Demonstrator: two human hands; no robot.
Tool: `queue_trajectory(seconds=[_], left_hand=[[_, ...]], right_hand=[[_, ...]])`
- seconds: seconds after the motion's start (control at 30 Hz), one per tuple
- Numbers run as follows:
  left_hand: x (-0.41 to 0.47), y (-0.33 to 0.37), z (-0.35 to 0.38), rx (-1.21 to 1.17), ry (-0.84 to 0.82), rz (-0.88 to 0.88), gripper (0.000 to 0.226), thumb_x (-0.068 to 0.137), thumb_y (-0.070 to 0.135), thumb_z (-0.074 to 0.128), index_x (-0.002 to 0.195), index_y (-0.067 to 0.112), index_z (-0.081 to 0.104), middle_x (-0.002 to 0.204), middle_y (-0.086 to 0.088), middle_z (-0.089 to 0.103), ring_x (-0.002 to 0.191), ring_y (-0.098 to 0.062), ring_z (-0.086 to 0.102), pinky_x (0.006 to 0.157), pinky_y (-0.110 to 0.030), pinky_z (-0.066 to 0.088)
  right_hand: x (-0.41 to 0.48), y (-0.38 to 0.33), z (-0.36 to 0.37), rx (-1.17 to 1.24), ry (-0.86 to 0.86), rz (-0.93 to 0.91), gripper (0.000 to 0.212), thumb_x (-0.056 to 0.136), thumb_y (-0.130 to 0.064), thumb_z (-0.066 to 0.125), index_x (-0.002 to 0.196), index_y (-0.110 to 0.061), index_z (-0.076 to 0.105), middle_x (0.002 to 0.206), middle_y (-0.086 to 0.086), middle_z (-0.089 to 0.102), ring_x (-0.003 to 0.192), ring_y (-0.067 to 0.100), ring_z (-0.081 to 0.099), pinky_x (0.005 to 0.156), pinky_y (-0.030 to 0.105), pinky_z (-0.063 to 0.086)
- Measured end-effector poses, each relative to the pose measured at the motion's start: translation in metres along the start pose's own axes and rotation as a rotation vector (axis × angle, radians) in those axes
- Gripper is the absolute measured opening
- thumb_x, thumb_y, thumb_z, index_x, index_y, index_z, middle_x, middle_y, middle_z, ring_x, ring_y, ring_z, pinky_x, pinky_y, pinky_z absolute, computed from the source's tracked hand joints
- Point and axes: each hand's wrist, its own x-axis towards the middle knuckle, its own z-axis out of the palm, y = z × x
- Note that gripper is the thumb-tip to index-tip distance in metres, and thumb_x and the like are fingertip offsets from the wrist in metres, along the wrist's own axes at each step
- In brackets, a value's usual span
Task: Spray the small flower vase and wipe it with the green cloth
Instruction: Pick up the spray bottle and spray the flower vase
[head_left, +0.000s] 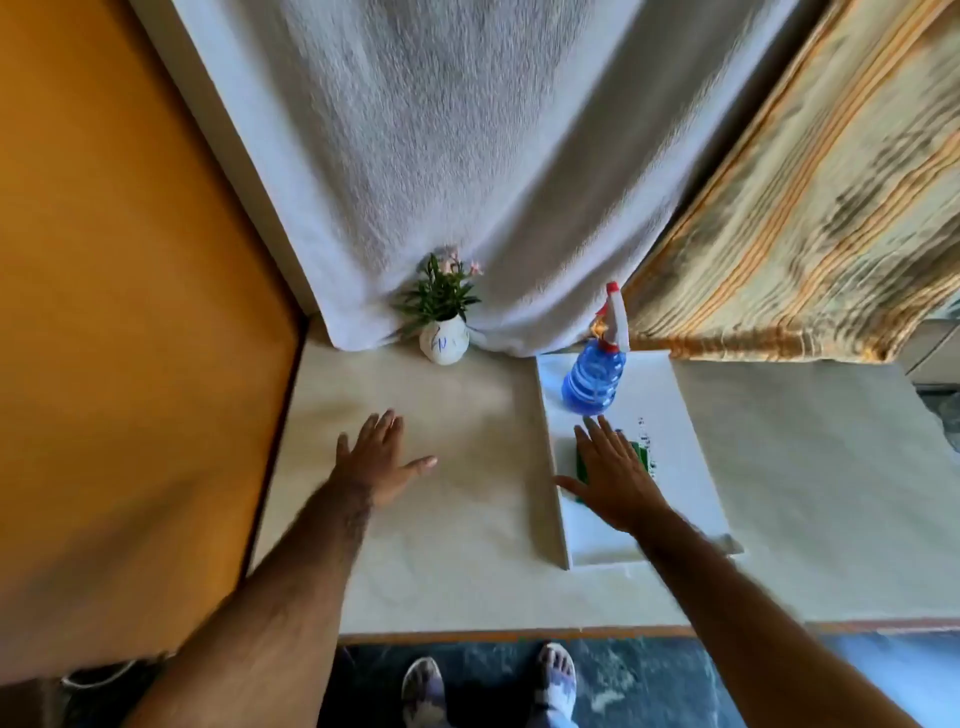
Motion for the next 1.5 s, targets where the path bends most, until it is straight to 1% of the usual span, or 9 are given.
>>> queue_trajectory(seconds=[0.27,0.43,0.53,0.67,0.83,0.93,1.07,1.33,1.5], left_hand=[[0.004,-0.016,0.076,0.095,0.179,0.034,0.102,0.096,0.073,0.048,0.168,0.009,0.014,0.181,-0.01,0.007,0.166,-0.027,0.013,0.13,-0.062,0.015],[0.003,-0.026,0.096,0.1,0.317,0.107,0.109,0.089,0.083,0.02,0.161,0.002,0.037,0.171,-0.018,0.036,0.156,-0.038,0.039,0.123,-0.074,0.027],[0.006,-0.032,0.105,0.099,0.346,0.117,0.108,0.095,0.083,0.003,0.162,0.004,0.035,0.172,-0.015,0.035,0.158,-0.035,0.036,0.125,-0.073,0.028],[0.01,-0.036,0.114,0.12,0.397,0.119,0.102,0.098,0.08,0.01,0.163,0.006,0.033,0.173,-0.014,0.032,0.159,-0.033,0.035,0.126,-0.071,0.028],[0.014,-0.039,0.123,0.141,0.486,0.124,0.095,0.096,0.074,0.032,0.165,0.008,0.03,0.174,-0.011,0.029,0.159,-0.031,0.036,0.129,-0.068,0.025],[0.014,-0.04,0.126,0.154,0.524,0.126,0.095,0.096,0.073,0.034,0.165,0.009,0.03,0.174,-0.01,0.031,0.159,-0.029,0.035,0.129,-0.067,0.025],[0.018,-0.043,0.13,0.153,0.559,0.128,0.094,0.096,0.074,0.036,0.166,0.011,0.028,0.175,-0.008,0.03,0.16,-0.027,0.034,0.13,-0.066,0.025],[0.022,-0.049,0.139,0.159,0.63,0.142,0.092,0.1,0.075,0.033,0.167,0.012,0.027,0.175,-0.007,0.031,0.161,-0.023,0.032,0.129,-0.065,0.028],[0.021,-0.049,0.139,0.16,0.672,0.143,0.091,0.1,0.075,0.034,0.165,0.011,0.031,0.174,-0.007,0.034,0.16,-0.024,0.034,0.128,-0.065,0.029]], right_hand=[[-0.009,0.006,0.043,0.047,0.107,0.107,0.086,0.101,-0.061,0.039,0.162,-0.008,0.011,0.171,0.009,0.008,0.158,0.023,0.0,0.129,0.044,0.005],[-0.011,0.002,0.053,0.151,0.171,0.109,0.088,0.097,-0.064,0.035,0.162,-0.009,0.014,0.17,0.005,0.007,0.158,0.022,0.002,0.129,0.046,0.007],[-0.002,-0.002,0.041,0.469,0.248,0.265,0.088,0.096,-0.072,0.036,0.159,-0.011,0.028,0.167,0.01,0.026,0.155,0.026,0.021,0.127,0.05,0.02],[0.036,0.004,-0.006,0.796,0.479,0.402,0.089,0.092,-0.061,0.061,0.158,-0.014,0.025,0.164,0.011,0.032,0.149,0.025,0.03,0.123,0.052,0.028],[0.098,0.016,-0.067,0.934,0.662,0.148,0.088,0.079,-0.044,0.086,0.151,-0.024,0.039,0.147,0.005,0.053,0.133,0.017,0.052,0.11,0.042,0.047],[0.121,0.02,-0.076,1.085,0.622,0.116,0.069,0.08,-0.026,0.088,0.139,-0.035,0.054,0.11,-0.006,0.069,0.095,0.003,0.065,0.079,0.019,0.056],[0.139,0.019,-0.068,1.162,0.644,0.277,0.031,0.08,-0.03,0.077,0.095,-0.005,0.069,0.063,-0.017,0.072,0.063,-0.003,0.067,0.064,0.016,0.051],[0.132,-0.029,-0.094,1.209,0.68,0.121,0.011,0.082,-0.015,0.069,0.088,-0.022,0.075,0.063,-0.011,0.072,0.059,0.006,0.066,0.061,0.025,0.052],[0.129,-0.095,-0.082,1.164,0.334,0.085,0.031,0.08,-0.008,0.069,0.086,-0.039,0.074,0.066,-0.003,0.073,0.054,0.012,0.065,0.06,0.033,0.055]])
